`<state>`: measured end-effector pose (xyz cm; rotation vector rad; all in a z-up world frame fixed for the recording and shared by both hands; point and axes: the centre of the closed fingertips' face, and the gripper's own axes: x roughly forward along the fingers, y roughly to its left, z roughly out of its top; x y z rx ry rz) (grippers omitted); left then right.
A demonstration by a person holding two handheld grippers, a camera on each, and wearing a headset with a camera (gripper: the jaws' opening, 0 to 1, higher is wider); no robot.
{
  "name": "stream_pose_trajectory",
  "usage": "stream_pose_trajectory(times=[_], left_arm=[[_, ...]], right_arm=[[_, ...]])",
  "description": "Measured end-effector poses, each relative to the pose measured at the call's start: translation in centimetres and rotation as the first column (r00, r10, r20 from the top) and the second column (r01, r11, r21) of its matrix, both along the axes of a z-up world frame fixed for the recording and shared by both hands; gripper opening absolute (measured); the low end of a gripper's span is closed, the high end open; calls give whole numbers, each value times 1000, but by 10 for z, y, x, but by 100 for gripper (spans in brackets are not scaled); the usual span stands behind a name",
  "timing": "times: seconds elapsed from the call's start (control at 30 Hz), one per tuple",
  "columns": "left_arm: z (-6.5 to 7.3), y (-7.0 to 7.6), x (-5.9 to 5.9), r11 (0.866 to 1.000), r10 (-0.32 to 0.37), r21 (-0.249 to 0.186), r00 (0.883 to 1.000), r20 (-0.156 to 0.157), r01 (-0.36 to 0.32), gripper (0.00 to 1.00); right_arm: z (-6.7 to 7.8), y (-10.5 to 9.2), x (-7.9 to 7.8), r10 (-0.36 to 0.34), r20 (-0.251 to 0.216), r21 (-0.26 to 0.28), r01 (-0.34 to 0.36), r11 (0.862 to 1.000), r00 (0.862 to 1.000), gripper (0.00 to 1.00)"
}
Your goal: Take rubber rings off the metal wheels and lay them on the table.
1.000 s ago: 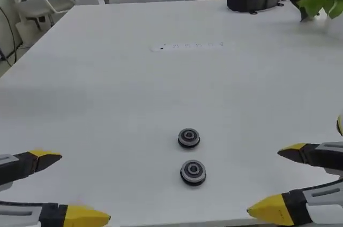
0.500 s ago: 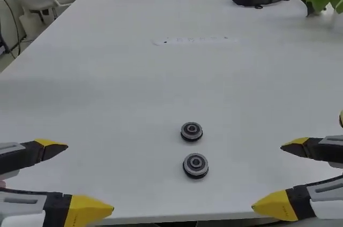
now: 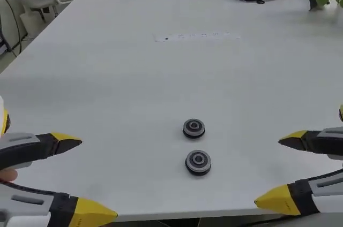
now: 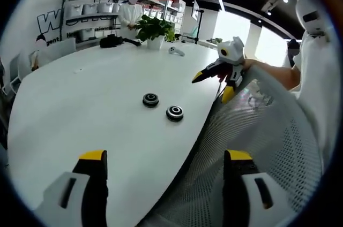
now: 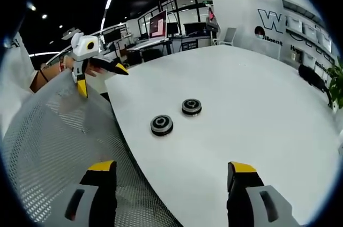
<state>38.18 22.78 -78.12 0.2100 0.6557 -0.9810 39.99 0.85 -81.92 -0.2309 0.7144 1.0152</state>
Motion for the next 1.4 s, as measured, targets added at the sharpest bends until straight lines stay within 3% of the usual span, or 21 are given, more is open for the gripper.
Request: stream_pose_trajectory(times=[0.1, 0.23, 0.37, 0.47, 0.57, 0.63, 0.7, 0.77, 0.8, 0.9, 1.03, 1.1, 1.2, 1.3, 1.4], left_arm=[[2, -4, 1, 1000, -24, 12, 1000, 3, 24, 87], [16, -15, 5, 999, -45, -28, 999, 25, 45, 85], [22, -26, 9, 996, -94, -2, 994, 62, 94, 84], [27, -37, 12, 991, -129, -12, 989, 68, 130, 82], [30, -47, 18, 986, -163, 0, 982, 95, 164, 82], [31, -52, 21, 983, -183, 10, 978, 103, 183, 82], [27, -55, 21, 977, -214, 43, 973, 89, 211, 81], [23, -57, 20, 965, -253, 94, 964, 82, 245, 79], [23, -64, 18, 953, -294, 107, 951, 97, 284, 79], [25, -78, 15, 940, -336, 103, 937, 93, 326, 79], [26, -93, 18, 922, -381, 119, 918, 107, 368, 78], [25, -100, 19, 911, -404, 130, 908, 106, 390, 77], [23, -110, 16, 885, -458, 149, 882, 112, 441, 76], [20, -117, 18, 872, -482, 157, 870, 109, 463, 75], [16, -122, 22, 867, -491, 155, 864, 114, 473, 73]], right_arm=[[1, 2, 1, 22, 13, -13, -22, 1000, 1000, 83], [1, 6, -1, 72, 6, -31, -72, 997, 997, 82], [4, 7, 0, 110, 15, -49, -109, 993, 994, 81], [7, 9, 4, 131, 23, -53, -130, 990, 991, 80], [9, 11, 9, 148, 32, -71, -145, 987, 989, 80], [12, 13, 12, 160, 39, -74, -156, 985, 986, 79], [14, 15, 14, 173, 44, -76, -170, 983, 984, 79], [18, 20, 17, 185, 58, -77, -181, 981, 981, 79], [20, 23, 17, 190, 64, -69, -186, 980, 980, 79], [25, 35, 19, 219, 75, -43, -217, 975, 973, 77], [21, 44, 20, 263, 80, -70, -258, 964, 961, 75], [21, 50, 19, 297, 97, -80, -290, 954, 950, 74], [18, 57, 18, 334, 88, -96, -326, 941, 938, 72], [14, 61, 15, 374, 80, -118, -363, 924, 924, 72], [11, 64, 14, 409, 74, -140, -397, 907, 909, 71]])
